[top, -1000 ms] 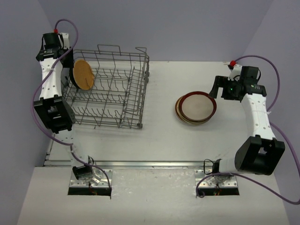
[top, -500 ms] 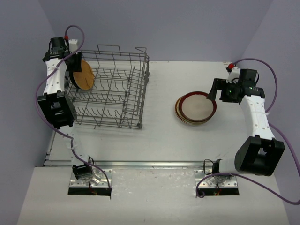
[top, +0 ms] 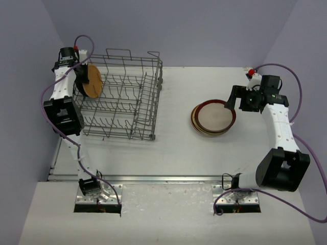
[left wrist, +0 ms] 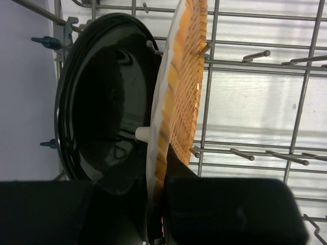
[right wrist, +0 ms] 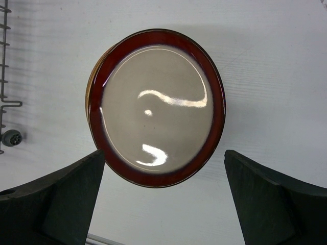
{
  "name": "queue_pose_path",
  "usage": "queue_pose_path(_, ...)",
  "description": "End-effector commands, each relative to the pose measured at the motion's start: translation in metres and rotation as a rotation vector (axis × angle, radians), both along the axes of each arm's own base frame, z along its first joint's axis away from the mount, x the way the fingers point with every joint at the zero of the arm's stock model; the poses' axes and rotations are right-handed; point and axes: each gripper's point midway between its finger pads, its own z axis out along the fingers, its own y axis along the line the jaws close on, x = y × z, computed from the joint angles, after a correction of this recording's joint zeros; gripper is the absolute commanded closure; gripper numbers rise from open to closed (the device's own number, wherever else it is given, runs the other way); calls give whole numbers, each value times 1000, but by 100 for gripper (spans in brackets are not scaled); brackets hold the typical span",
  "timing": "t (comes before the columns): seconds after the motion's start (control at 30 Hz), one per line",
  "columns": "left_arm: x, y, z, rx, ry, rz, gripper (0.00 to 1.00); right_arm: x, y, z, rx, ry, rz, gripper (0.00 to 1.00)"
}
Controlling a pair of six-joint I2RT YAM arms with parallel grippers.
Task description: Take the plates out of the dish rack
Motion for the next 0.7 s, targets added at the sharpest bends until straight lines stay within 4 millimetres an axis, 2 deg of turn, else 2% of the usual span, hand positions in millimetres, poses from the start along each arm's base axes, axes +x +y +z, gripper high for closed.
queue_pose_path(0.0,5,-11,88,25,-207,-9,100,5,6,18,15,-65,24,1)
queue_pose_path(0.1,0,-14,125,45,-282,2,100,6,7,23,19,-78,30,1)
queue_pose_path(0.13,-3,-17,148,59,-329,-2,100,5,8,25,21,-79,34,1)
queue_pose_path(0.17,-3,-17,153,64,-340,0,100,6,8,26,18,-84,36,1)
queue_pose_path(0.27,-19,-22,238,113,-531,19,100,6,8,34,8,-111,45,1)
queue_pose_path(0.33,-32,-28,278,119,-623,17,100,6,12,43,19,-142,64,1)
queue_pose_path(0.4,-54,-49,317,81,-709,-44,100,6,22,54,60,-179,104,1)
queue_pose_path(0.53,-89,-127,324,-105,-706,-340,100,-1,60,82,244,-232,213,1)
queue_pose_path(0.6,-116,-176,319,-164,-667,-497,100,-9,93,105,356,-278,333,1)
queue_pose_path(0.67,-140,-214,316,-216,-636,-622,100,-22,122,128,431,-329,445,1)
